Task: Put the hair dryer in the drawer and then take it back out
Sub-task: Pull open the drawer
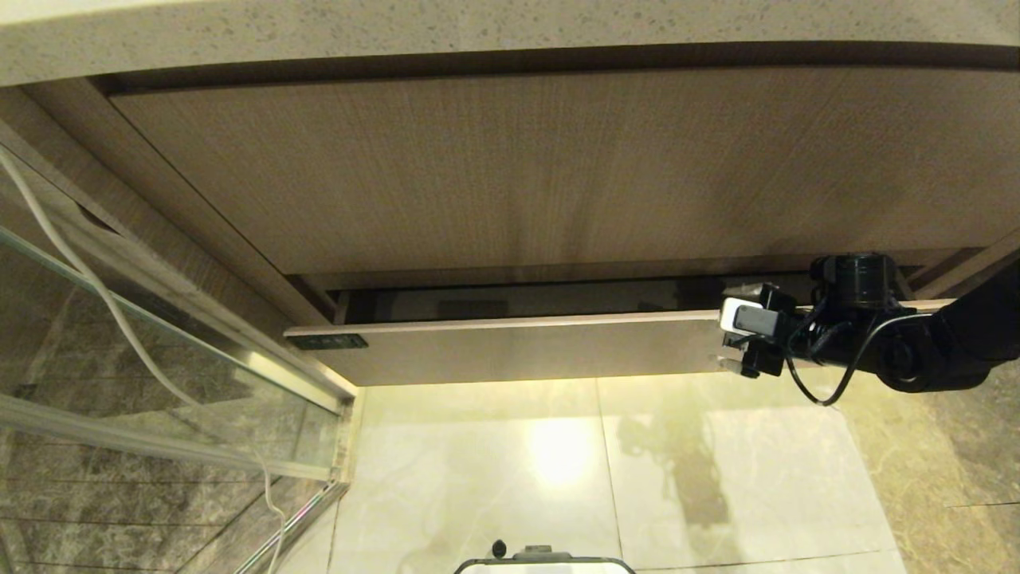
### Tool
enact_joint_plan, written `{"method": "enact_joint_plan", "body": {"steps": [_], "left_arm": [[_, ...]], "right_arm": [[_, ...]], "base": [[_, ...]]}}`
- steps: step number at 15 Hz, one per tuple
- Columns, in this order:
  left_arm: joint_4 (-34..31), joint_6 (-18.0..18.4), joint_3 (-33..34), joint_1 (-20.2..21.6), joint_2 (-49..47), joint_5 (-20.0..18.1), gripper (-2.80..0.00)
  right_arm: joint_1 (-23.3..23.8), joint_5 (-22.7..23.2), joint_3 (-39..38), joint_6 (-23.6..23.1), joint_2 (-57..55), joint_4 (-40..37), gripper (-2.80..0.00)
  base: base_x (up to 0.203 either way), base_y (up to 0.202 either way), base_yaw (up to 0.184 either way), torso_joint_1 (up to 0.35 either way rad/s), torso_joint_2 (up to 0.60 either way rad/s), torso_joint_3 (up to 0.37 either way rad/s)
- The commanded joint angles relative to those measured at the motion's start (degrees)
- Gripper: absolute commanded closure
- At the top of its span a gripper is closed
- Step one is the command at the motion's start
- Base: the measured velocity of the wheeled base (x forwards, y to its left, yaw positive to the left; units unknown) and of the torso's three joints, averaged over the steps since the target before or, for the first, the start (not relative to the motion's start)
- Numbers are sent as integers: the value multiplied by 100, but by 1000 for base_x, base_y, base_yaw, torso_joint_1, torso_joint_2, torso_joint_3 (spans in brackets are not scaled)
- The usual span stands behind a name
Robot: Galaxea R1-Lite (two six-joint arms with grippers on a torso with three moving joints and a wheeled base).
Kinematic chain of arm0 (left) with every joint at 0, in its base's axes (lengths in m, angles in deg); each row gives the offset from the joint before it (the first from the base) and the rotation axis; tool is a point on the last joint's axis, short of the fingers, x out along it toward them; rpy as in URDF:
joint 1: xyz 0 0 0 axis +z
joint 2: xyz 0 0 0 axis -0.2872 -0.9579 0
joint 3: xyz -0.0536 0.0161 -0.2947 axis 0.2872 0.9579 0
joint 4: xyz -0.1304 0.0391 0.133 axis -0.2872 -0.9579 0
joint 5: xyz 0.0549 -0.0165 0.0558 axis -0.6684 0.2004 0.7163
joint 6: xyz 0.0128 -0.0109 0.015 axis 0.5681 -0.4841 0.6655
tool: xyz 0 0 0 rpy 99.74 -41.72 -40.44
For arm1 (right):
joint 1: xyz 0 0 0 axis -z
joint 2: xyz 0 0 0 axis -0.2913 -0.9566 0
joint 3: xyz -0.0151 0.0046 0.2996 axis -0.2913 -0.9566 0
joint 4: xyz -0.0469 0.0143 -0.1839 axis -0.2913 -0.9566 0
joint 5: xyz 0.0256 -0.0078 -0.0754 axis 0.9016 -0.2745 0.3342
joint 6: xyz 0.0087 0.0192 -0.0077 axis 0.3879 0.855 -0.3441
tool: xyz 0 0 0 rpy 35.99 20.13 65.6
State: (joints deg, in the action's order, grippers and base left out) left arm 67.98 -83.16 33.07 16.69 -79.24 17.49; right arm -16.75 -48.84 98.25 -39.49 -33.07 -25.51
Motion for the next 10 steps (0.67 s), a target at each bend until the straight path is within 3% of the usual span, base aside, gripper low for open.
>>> {"method": "enact_joint_plan", "body": {"steps": [1, 10], "left_arm": [[0, 0, 0, 0, 0, 0, 0], [0, 0, 0, 0, 0, 0, 0]], "right_arm": [[7, 58, -132, -32, 215, -215, -280], [119, 33, -100, -21, 792, -924, -280]], "base": [[0, 0, 0, 0, 0, 0], [0, 0, 0, 0, 0, 0]]}}
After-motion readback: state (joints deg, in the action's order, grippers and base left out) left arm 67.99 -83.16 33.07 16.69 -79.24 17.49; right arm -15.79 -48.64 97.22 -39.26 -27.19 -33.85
